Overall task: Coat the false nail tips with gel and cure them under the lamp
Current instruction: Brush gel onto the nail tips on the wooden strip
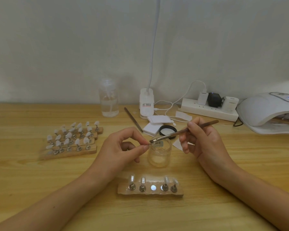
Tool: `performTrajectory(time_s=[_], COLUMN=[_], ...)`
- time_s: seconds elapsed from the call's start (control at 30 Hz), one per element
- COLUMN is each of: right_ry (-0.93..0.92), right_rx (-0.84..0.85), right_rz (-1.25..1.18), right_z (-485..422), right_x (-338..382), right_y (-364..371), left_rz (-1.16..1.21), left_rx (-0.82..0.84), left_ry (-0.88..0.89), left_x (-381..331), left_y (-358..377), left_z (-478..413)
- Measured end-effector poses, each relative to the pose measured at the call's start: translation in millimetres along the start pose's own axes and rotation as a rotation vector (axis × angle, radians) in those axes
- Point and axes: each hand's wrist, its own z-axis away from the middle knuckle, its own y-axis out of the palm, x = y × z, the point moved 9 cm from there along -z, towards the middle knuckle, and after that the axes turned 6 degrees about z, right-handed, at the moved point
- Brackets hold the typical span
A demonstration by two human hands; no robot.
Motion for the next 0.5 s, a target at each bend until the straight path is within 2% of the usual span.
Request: performTrajectory(time_s=[0.13,0.27,0.43,0.5], right_ry=[0.034,-0.002,0.038,0.02], right_rx=[-0.088,-0.012,-0.097,-0.059], right_rz=[-0.005,-0.016,0.002,-0.026], right_z=[-2,-1,-3,-3], right_x=[-6,-1,-8,-5], right_y=[-11,-2,-12,-8], left_rz=[0.002,0.001,0.001,0.003], left_rx=[0.0,0.0,-0.001,0.001], left_ry=[-0.008,-0.012,-0.011,-0.009], left_x=[0,0,0,0], left_y=[0,0,1,0], left_z=[0,0,0,0])
